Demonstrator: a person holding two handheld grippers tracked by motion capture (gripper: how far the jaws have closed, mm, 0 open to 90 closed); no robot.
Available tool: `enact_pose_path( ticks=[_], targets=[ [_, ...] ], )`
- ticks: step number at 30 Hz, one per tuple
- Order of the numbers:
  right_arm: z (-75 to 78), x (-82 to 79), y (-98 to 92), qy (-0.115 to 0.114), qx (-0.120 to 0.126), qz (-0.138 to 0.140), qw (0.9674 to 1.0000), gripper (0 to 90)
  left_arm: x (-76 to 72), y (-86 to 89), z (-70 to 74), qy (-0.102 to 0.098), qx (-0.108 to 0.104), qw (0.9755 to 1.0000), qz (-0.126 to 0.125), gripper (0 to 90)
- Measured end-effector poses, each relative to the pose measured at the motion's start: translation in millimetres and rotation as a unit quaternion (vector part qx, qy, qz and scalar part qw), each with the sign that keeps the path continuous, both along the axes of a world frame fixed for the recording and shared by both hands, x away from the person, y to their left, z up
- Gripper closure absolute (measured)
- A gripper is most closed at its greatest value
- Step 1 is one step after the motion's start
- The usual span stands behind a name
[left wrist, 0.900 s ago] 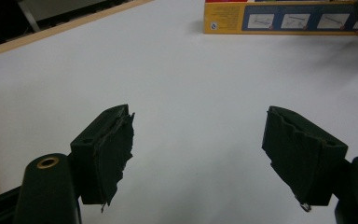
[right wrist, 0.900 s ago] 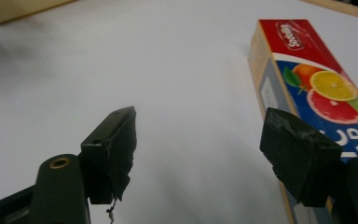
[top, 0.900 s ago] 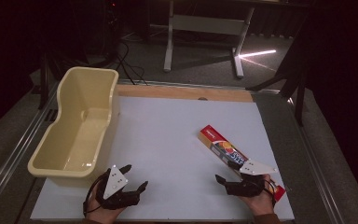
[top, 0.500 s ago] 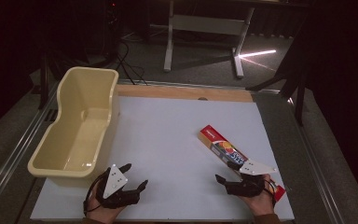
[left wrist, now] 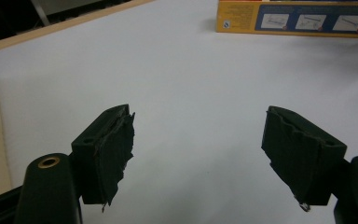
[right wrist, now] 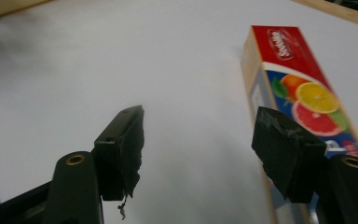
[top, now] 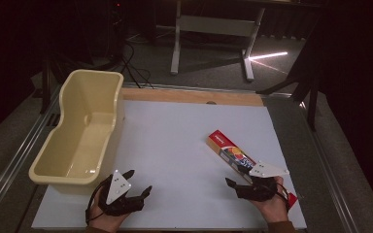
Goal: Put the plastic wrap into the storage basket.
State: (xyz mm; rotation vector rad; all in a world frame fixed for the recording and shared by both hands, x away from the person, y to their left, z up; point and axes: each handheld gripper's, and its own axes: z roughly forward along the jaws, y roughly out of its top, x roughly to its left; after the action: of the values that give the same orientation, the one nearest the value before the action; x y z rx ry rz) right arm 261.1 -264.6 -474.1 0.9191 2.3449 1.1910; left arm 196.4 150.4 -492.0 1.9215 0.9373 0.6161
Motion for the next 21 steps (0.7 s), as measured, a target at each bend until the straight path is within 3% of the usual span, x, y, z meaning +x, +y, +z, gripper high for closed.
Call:
enact_pose_path(
  ticks=[6,9,14,21],
  targets=[
    [16.1,7.6,-0.6,-0.009,-0.021,0.002,0.9997,33.1,-0.9,0.6,0.4,-0.002,-0.002,1.0,0.003,24.3],
    [22.4,11.1,-2.5,-0.007,-0.012,0.004,0.9999,32.9,-0.6,1.7,0.4,-0.002,-0.004,1.0,0.004,24.2],
    [31.4,19.0,-5.2,-0.007,-0.024,-0.004,0.9997,32.3,-0.6,2.1,0.4,-0.002,-0.005,1.0,0.002,23.7],
    [45.0,33.5,-5.8,-0.011,-0.07,-0.005,0.9974,30.5,-1.1,1.4,0.5,-0.004,-0.007,1.0,0.001,23.5]
  ],
)
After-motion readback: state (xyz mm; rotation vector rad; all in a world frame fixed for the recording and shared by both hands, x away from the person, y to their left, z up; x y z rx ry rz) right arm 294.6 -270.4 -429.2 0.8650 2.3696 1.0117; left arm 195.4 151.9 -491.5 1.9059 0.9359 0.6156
